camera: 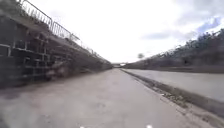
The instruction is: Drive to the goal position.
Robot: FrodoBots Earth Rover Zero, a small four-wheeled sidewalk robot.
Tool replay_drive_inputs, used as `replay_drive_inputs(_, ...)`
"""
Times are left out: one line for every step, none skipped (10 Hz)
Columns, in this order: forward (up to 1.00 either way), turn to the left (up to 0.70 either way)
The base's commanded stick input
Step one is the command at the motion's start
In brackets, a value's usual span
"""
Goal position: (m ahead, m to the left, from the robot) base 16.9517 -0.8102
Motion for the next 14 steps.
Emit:
replay_drive_inputs(1.0,0.0)
replay_drive_inputs(1.0,0.0)
replay_drive_inputs(1.0,0.0)
replay_drive_inputs(1.0,0.0)
replay_drive_inputs(1.0,0.0)
replay_drive_inputs(1.0,0.0)
replay_drive_inputs(1.0,0.0)
replay_drive_inputs(1.0,0.0)
replay_drive_inputs(1.0,0.0)
replay_drive_inputs(1.0,0.0)
replay_drive_inputs(1.0,0.0)
replay_drive_inputs(1.0,0.0)
replay_drive_inputs(1.0,0.0)
replay_drive_inputs(1.0,0.0)
